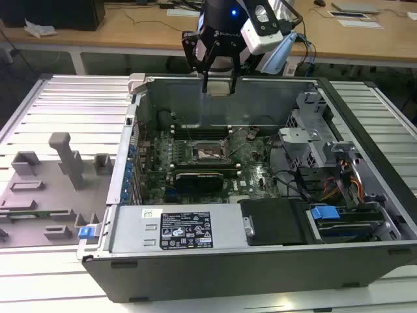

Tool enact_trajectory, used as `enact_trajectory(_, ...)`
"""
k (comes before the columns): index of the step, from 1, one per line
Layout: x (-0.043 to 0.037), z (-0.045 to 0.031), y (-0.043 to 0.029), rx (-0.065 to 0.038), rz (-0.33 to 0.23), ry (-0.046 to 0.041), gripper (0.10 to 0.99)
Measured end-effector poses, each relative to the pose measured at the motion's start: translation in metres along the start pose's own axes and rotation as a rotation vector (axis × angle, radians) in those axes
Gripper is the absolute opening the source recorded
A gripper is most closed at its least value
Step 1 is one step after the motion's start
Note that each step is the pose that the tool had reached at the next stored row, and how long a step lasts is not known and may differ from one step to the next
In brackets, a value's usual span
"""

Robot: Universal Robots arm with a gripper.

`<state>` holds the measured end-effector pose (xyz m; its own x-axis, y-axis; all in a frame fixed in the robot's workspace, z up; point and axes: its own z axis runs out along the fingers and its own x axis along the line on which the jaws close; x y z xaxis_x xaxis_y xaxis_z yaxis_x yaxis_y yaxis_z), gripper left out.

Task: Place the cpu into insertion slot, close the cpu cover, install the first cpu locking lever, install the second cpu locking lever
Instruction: 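Place the cpu into insertion slot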

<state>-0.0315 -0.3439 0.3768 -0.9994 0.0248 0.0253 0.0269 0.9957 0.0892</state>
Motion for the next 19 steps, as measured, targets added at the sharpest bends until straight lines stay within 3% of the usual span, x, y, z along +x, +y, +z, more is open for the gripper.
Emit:
enact_trajectory(10, 0.0000, 0.0012, -0.0001, 0.000, 0.000, 0.0002, 0.541)
enact_trajectory(19, -0.0003, 0.0118, -0.0010, 0.001, 0.000, 0.0001, 0.541)
